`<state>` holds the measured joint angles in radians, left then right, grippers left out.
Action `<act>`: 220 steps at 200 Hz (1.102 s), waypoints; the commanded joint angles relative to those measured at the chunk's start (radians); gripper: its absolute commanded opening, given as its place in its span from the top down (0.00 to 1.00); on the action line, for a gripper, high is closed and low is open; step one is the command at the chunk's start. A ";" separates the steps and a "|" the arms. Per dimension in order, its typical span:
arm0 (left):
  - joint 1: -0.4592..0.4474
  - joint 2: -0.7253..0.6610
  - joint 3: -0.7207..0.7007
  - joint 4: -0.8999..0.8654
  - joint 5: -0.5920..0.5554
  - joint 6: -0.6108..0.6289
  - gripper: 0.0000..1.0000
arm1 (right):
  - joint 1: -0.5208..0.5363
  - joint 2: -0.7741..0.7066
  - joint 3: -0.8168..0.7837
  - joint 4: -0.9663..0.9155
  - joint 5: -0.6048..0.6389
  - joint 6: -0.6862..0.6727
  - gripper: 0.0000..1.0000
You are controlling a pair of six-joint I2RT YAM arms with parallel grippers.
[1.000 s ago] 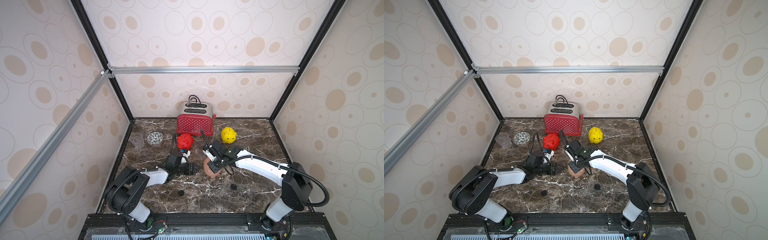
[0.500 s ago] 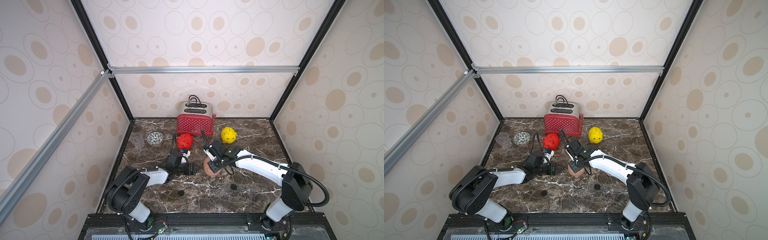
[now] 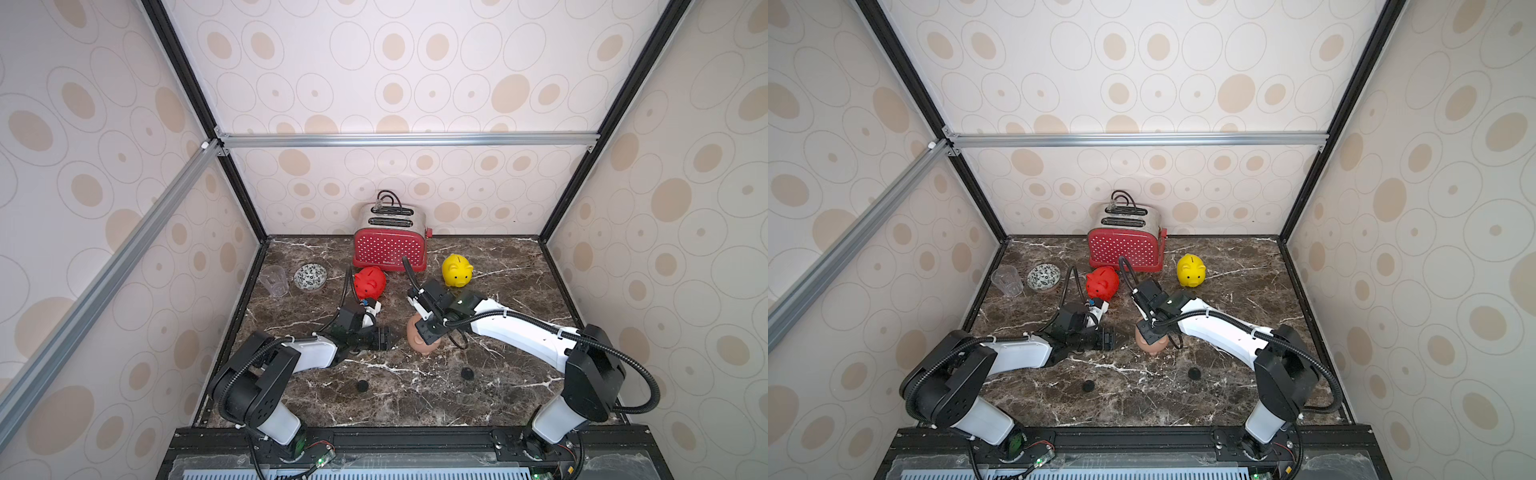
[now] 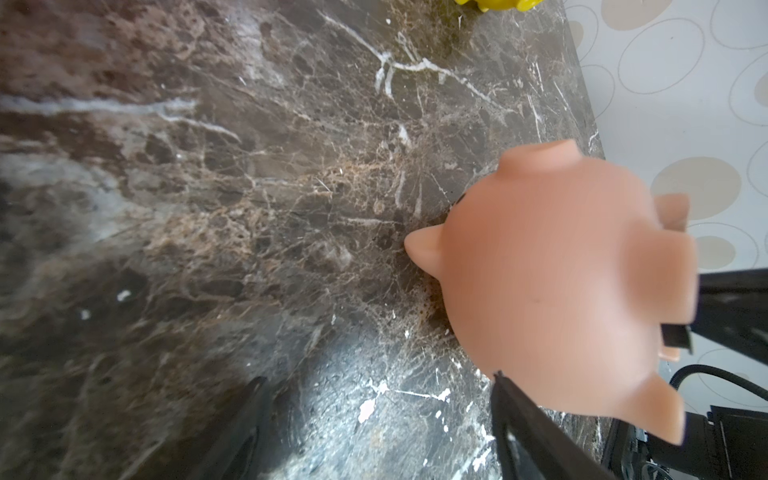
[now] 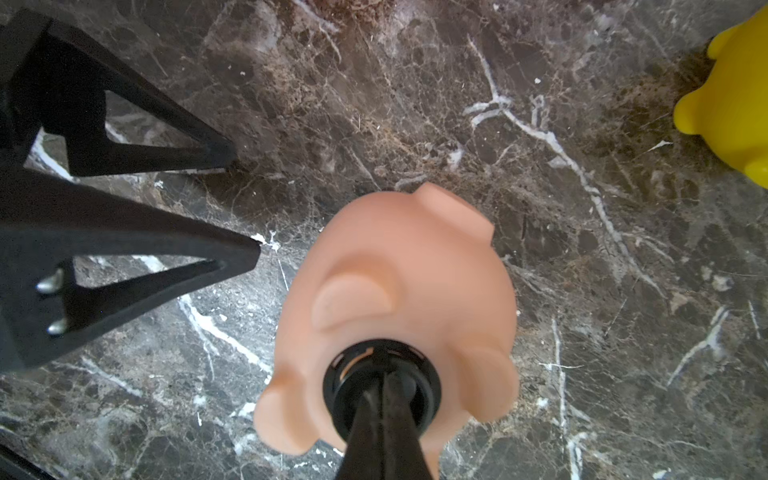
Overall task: Close piggy banks
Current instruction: Insert the knob into the piggy bank.
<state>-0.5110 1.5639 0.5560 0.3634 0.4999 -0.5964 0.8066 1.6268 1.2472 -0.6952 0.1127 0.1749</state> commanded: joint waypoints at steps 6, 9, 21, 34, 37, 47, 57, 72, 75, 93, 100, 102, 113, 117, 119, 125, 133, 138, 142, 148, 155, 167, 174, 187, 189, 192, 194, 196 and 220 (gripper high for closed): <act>0.005 0.007 0.016 0.026 0.009 -0.009 0.18 | 0.005 -0.007 0.015 -0.012 0.006 0.020 1.00; 0.005 0.007 0.016 0.026 0.009 -0.009 0.18 | 0.006 -0.006 0.015 -0.012 0.006 0.020 1.00; 0.006 0.007 0.016 0.025 0.009 -0.009 0.18 | 0.005 -0.003 0.013 -0.009 0.004 0.023 1.00; 0.005 0.007 0.016 0.025 0.009 -0.009 0.18 | 0.005 0.001 0.013 -0.010 0.004 0.023 1.00; 0.005 0.007 0.016 0.025 0.009 -0.009 0.18 | 0.005 0.001 0.013 -0.010 0.002 0.024 1.00; 0.005 0.006 0.016 0.025 0.009 -0.009 0.18 | 0.005 0.001 0.010 -0.007 0.002 0.024 1.00; 0.005 0.005 0.016 0.024 0.009 -0.010 0.18 | 0.005 0.001 0.008 -0.006 0.004 0.023 1.00; 0.005 0.007 0.016 0.025 0.009 -0.011 0.18 | 0.005 0.004 0.006 -0.004 0.006 0.024 1.00; 0.006 0.008 0.016 0.025 0.009 -0.011 0.17 | 0.005 0.005 0.004 -0.003 0.004 0.024 1.00; 0.005 0.008 0.016 0.025 0.009 -0.010 0.17 | 0.005 0.010 -0.001 0.003 0.003 0.027 1.00; 0.005 0.007 0.016 0.025 0.009 -0.010 0.18 | 0.005 0.011 -0.005 0.006 0.002 0.027 1.00; 0.005 0.008 0.016 0.025 0.009 -0.011 0.18 | 0.005 0.011 -0.005 0.008 0.003 0.028 1.00; 0.006 0.008 0.017 0.025 0.009 -0.010 0.18 | 0.005 0.013 -0.011 0.014 0.004 0.029 1.00; 0.005 0.008 0.017 0.025 0.009 -0.010 0.18 | 0.004 0.014 -0.011 0.015 0.005 0.029 1.00; 0.006 0.008 0.018 0.025 0.009 -0.010 0.18 | 0.006 0.014 -0.012 0.015 0.005 0.029 1.00; 0.005 0.010 0.017 0.024 0.009 -0.009 0.18 | 0.005 0.016 -0.013 0.014 0.007 0.028 1.00; 0.005 0.009 0.017 0.024 0.009 -0.009 0.18 | 0.005 0.019 -0.014 0.014 0.008 0.029 1.00; 0.005 0.010 0.017 0.025 0.009 -0.009 0.18 | 0.005 0.019 -0.016 0.015 0.007 0.029 1.00; 0.005 0.009 0.018 0.025 0.009 -0.009 0.18 | 0.005 0.019 -0.018 0.016 0.008 0.029 1.00; 0.005 0.009 0.017 0.025 0.009 -0.009 0.18 | 0.004 0.019 -0.022 0.019 0.007 0.029 1.00; 0.005 0.009 0.018 0.025 0.009 -0.009 0.18 | 0.005 0.019 -0.025 0.022 0.007 0.029 1.00; 0.006 0.011 0.018 0.024 0.009 -0.009 0.18 | 0.005 0.019 -0.030 0.028 0.010 0.028 1.00; 0.005 0.011 0.019 0.024 0.011 -0.010 0.18 | 0.005 0.019 -0.032 0.029 0.011 0.028 1.00; 0.005 0.012 0.021 0.023 0.011 -0.009 0.17 | 0.005 0.021 -0.035 0.035 0.013 0.027 1.00; 0.005 0.012 0.021 0.023 0.011 -0.009 0.18 | 0.005 0.021 -0.035 0.035 0.013 0.026 1.00; 0.005 0.014 0.020 0.023 0.011 -0.009 0.18 | 0.006 0.022 -0.035 0.036 0.013 0.026 1.00; 0.005 0.013 0.020 0.023 0.011 -0.009 0.18 | 0.005 0.023 -0.034 0.035 0.014 0.025 1.00; 0.006 0.014 0.021 0.023 0.011 -0.009 0.18 | 0.006 0.024 -0.034 0.034 0.014 0.025 1.00; 0.005 0.014 0.021 0.023 0.012 -0.009 0.18 | 0.006 0.030 -0.028 0.026 0.015 0.027 1.00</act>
<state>-0.5110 1.5681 0.5560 0.3660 0.5007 -0.5991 0.8070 1.6356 1.2263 -0.6640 0.1127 0.1944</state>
